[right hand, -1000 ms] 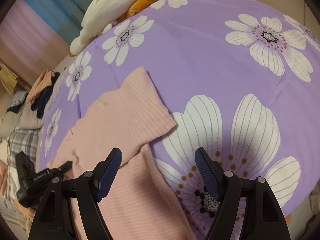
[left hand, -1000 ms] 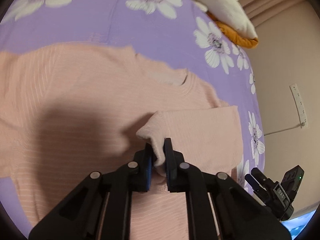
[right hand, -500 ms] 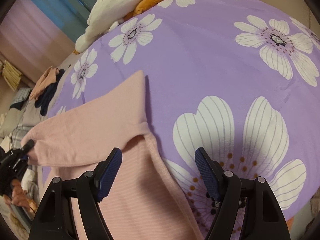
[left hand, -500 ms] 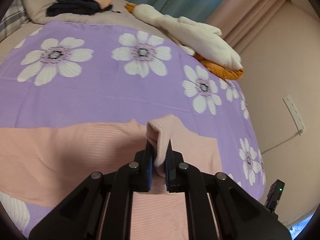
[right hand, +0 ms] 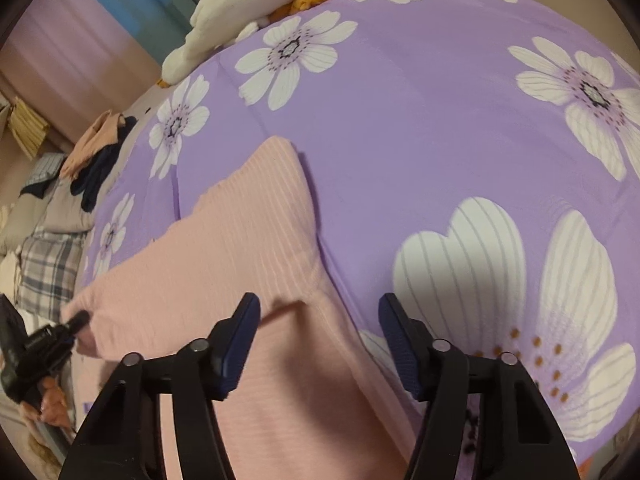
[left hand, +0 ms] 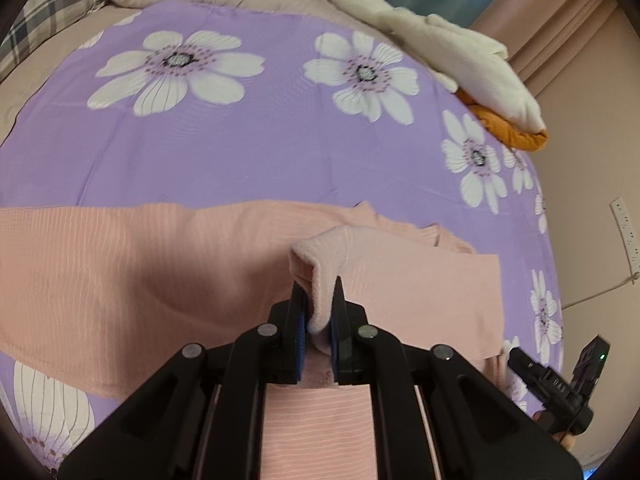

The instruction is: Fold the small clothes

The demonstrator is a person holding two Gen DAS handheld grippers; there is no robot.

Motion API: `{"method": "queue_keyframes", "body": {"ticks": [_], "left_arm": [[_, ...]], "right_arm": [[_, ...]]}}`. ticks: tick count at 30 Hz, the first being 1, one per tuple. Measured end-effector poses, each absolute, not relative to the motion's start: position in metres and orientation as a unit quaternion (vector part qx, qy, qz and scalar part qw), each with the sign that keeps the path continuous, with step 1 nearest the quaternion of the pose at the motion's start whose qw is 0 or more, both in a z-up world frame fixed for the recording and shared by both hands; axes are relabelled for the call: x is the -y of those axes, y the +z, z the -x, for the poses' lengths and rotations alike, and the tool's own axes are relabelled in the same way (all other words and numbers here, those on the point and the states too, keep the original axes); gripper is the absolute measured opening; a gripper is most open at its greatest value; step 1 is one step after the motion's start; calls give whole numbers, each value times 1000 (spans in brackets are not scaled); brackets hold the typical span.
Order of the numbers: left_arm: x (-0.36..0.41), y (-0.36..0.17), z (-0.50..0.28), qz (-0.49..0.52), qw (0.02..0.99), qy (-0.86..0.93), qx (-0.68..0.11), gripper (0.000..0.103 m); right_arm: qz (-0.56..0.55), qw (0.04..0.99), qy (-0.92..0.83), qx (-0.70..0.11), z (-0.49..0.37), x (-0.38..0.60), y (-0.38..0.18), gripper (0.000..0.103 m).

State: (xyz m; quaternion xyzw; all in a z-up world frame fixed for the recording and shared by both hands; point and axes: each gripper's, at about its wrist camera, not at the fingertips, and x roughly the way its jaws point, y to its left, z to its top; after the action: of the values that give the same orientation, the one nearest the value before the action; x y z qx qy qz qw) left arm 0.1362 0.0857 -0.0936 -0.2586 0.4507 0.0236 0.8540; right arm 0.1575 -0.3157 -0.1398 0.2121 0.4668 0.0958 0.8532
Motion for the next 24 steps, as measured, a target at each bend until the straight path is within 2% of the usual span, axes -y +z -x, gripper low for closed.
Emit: {"method": "queue_keyframes", "body": {"ticks": [4,6,16,24], "left_arm": [[-89,-102,-136,258,850,29,-459,9],[-90,-104,-134,258,850,30,-458,9],[-97,-136,-138,234,837,55,-492,10],[-105,-149,-142,254,824,56,-503,14]], "right_arm": [[-200,846,104,-484,-173,306,-147,38],[-182,845,100,-493,-178,300,-151,18],[-161,848,77,-499,-179,299,-157,17],[-153,846,73,-505,-182,298,-162,17]]}}
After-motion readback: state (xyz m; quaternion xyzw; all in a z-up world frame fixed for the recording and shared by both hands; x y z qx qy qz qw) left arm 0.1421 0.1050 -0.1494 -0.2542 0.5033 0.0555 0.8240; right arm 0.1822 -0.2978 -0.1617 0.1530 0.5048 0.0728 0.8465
